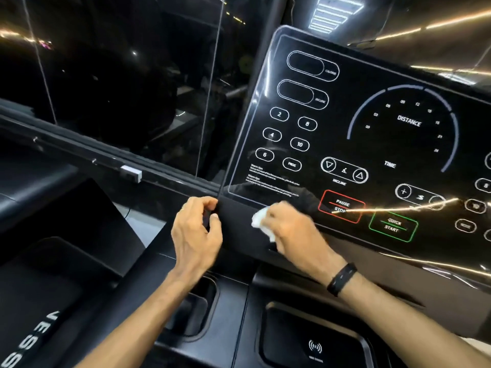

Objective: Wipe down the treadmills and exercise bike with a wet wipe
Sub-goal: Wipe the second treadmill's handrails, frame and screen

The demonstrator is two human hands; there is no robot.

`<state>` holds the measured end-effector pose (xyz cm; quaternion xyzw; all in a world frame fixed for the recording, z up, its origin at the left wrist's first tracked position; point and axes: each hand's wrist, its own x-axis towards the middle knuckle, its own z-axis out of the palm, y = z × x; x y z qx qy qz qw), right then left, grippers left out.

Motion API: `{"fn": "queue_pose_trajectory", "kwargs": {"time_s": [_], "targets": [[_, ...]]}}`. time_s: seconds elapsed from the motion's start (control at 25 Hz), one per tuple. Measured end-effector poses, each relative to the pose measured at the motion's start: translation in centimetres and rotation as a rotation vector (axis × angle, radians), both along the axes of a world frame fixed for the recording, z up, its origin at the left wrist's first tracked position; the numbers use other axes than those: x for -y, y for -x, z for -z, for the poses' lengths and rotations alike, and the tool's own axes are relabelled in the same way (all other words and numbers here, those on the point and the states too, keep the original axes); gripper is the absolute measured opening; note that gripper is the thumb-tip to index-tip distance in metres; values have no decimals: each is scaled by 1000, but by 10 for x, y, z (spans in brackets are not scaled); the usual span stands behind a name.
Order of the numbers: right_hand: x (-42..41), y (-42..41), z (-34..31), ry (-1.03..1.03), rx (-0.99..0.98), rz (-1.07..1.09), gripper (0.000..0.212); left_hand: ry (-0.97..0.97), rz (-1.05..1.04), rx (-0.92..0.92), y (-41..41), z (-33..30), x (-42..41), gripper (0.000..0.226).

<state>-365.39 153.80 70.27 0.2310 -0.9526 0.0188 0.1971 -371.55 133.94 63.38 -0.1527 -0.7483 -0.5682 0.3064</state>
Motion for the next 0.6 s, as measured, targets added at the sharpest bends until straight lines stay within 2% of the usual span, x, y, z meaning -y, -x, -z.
{"fn": "queue_pose_trajectory", "kwargs": {"time_s": [0.08, 0.12, 0.24, 0.28, 0.4, 0.44, 0.6], "targets": [[18, -4, 17, -146, 105, -108, 33, -32, 34, 23, 7, 0, 6, 27], [22, 1, 16, -135, 103, -109, 33, -48, 42, 40, 11, 0, 9, 26], [31, 28, 7, 84, -98, 14, 31, -66, 80, 67, 21, 2, 14, 24], [39, 29, 12, 71, -101, 5, 33, -66, 97, 72, 23, 2, 17, 24], [61, 14, 36, -132, 21, -121, 35, -83, 155, 120, 32, 1, 20, 26], [61, 16, 34, -106, 10, -108, 35, -87, 170, 129, 35, 0, 19, 28], [72, 40, 18, 147, -254, 80, 32, -157, 243, 148, 45, -13, 8, 38]]}}
